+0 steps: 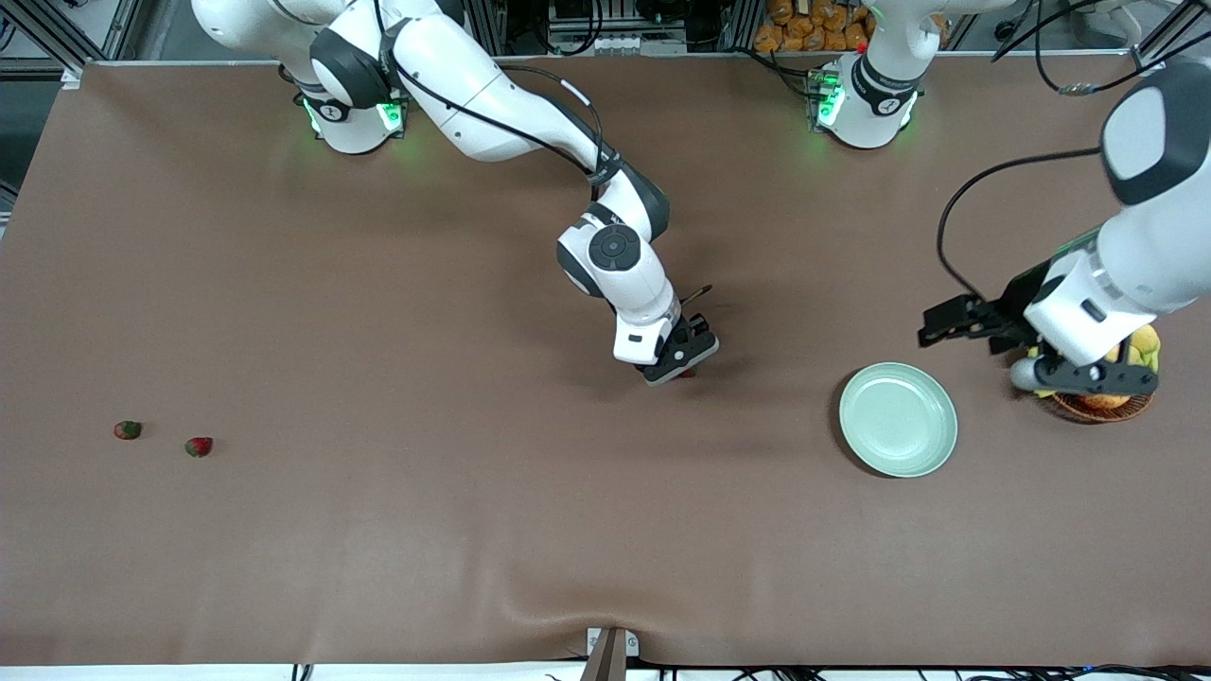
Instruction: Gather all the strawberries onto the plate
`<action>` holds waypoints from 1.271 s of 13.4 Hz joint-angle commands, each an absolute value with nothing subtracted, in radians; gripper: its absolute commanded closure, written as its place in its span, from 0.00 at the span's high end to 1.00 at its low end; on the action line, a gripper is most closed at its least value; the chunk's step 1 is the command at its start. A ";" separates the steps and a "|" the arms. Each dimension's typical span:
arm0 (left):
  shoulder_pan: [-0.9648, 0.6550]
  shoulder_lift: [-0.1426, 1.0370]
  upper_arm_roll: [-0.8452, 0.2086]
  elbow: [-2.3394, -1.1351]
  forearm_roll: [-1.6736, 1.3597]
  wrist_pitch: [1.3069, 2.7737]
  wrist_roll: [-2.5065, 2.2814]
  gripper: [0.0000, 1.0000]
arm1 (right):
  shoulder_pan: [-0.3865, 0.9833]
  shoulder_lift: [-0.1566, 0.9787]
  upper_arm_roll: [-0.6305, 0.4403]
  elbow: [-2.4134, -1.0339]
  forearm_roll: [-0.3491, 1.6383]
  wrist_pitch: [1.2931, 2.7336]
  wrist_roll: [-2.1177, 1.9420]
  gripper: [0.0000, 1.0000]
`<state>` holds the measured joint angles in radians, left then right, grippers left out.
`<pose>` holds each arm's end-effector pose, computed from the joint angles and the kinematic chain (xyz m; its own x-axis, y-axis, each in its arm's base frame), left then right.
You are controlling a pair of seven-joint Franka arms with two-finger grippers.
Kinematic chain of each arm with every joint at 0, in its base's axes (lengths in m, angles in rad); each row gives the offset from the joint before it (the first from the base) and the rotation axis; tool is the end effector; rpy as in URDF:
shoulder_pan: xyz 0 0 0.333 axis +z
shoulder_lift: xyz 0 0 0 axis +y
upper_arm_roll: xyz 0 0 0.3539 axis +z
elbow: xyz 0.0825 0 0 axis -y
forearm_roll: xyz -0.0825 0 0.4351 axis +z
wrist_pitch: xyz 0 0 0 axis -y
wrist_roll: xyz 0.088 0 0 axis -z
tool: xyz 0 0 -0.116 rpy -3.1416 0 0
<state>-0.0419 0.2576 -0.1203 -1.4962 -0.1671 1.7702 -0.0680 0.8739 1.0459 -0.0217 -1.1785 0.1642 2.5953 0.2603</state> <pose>0.6923 -0.1202 0.5446 0.9983 -0.0581 0.0013 -0.0572 -0.9793 0.1942 0.5680 0.6552 0.1637 0.8555 0.4107 0.3154 0.4828 -0.8528 -0.1991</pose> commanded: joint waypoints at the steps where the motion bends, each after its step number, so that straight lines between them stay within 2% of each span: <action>1: -0.106 0.304 -0.118 -1.492 -0.172 1.845 -0.072 1.00 | 0.861 1.017 -0.029 -1.152 0.123 2.571 0.256 1.00; 4: -0.141 0.356 -0.120 -1.491 -0.161 1.875 -0.096 1.00 | 0.802 0.904 -0.072 -1.213 0.124 2.484 0.259 1.00; 6: -0.172 0.394 -0.118 -1.494 -0.150 1.899 -0.203 1.00 | 0.766 0.844 -0.103 -1.213 0.124 2.363 0.258 1.00; 9: -0.268 0.419 -0.118 -1.518 -0.068 1.899 -0.551 1.00 | 0.752 0.784 -0.220 -1.213 0.124 2.223 0.258 1.00; 13: -0.379 0.507 -0.120 -1.525 -0.005 1.942 -1.061 1.00 | 0.730 0.776 -0.409 -1.215 0.126 2.079 0.249 1.00; 17: -0.469 0.623 -0.120 -1.525 0.008 2.063 -1.381 1.00 | 0.524 0.787 -0.411 -1.215 0.144 2.059 0.112 1.00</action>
